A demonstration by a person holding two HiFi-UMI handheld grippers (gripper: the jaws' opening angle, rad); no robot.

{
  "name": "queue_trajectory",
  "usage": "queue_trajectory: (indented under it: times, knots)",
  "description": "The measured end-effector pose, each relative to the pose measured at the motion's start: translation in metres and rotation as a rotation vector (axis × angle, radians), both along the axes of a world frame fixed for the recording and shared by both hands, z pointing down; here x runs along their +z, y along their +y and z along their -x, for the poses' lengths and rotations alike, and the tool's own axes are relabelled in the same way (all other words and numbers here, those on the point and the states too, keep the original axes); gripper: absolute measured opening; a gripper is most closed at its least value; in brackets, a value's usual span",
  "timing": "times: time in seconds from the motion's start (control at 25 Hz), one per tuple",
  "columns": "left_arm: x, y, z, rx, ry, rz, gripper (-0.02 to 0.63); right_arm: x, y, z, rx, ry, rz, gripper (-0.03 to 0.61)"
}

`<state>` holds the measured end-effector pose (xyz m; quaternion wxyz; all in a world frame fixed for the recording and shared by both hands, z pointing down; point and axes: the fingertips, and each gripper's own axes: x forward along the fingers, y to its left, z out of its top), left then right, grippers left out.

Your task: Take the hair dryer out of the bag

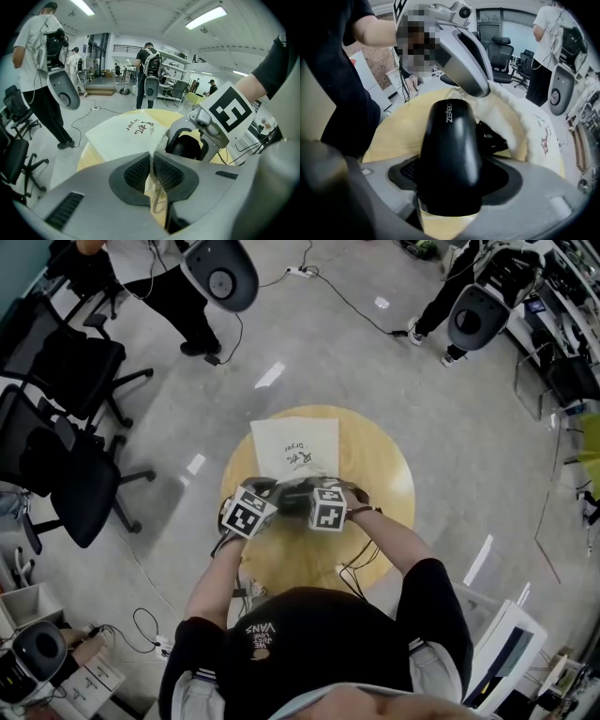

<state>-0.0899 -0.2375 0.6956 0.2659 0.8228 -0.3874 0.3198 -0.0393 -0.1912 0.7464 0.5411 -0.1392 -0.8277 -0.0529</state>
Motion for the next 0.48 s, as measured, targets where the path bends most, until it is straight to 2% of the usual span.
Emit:
queue_trajectory:
  times: [0.48]
  knots:
    - [-0.009,0.004,-0.004,0.014,-0.008,0.014,0.035,-0.017,0.024,-0.018,0.041,-0.024,0.094,0.35]
